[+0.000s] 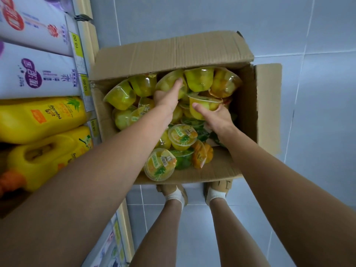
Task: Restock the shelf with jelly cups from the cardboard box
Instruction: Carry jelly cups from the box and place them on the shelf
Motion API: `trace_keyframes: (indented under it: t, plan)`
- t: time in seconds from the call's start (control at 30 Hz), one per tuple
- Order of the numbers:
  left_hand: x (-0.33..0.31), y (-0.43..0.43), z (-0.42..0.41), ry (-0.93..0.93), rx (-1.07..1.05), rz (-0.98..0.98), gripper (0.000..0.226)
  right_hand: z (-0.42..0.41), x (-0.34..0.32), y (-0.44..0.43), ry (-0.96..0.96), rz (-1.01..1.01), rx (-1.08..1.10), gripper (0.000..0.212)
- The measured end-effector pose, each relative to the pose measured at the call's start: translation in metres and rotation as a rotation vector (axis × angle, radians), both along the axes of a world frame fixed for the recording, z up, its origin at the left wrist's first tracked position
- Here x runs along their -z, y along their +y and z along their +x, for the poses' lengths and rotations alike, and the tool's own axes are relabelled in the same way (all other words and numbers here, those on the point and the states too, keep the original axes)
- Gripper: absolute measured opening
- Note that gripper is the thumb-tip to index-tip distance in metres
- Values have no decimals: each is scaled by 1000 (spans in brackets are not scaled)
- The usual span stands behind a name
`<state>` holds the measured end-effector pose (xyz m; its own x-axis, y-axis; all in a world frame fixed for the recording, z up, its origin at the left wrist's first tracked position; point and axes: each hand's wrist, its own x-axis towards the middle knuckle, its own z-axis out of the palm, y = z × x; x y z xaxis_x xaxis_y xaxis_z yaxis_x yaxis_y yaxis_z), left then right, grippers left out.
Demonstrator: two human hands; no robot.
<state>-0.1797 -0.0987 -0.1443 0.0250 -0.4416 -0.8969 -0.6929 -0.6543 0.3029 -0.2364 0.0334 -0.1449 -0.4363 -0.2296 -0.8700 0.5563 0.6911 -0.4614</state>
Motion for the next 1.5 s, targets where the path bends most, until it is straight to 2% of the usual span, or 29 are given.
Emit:
trace_keyframes:
  t: [0.13, 0.27, 0.4, 0.47, 0.67, 0.8, 0.93, 1.2, 1.33, 1.43, 1.5]
  plan:
    - [-48, 5, 20, -16, 58, -32, 55, -2, -43, 14, 32, -20, -146, 46]
    - [-112, 18, 43, -59, 229, -98, 84, -1, -101, 34, 53, -69, -289, 60]
    - [-184, 43, 58, 6, 347, -137, 54, -5, -174, 54, 56, -61, -324, 66]
    - [-223, 54, 61, 44, 353, -165, 52, -8, -216, 64, 77, -86, -332, 55]
    - [-351, 87, 56, 139, 368, -215, 67, -16, -350, 95, 157, -162, -317, 30]
    - [-421, 112, 62, 185, 409, -264, 73, 1, -422, 117, 250, -189, -256, 27]
    - [-474, 135, 83, 249, 508, -287, 80, 34, -478, 148, 341, -206, -163, 44]
    - [-569, 176, 114, 380, 860, -373, 78, 97, -578, 227, 489, -225, 123, 20]
    - [-611, 214, 100, 518, 968, -401, 74, 104, -629, 278, 573, -210, 300, 24]
    - [-642, 251, 79, 622, 1057, -416, 80, 105, -660, 322, 658, -207, 398, 22]
    - [-663, 281, 62, 670, 1118, -434, 72, 107, -678, 354, 720, -190, 478, 22]
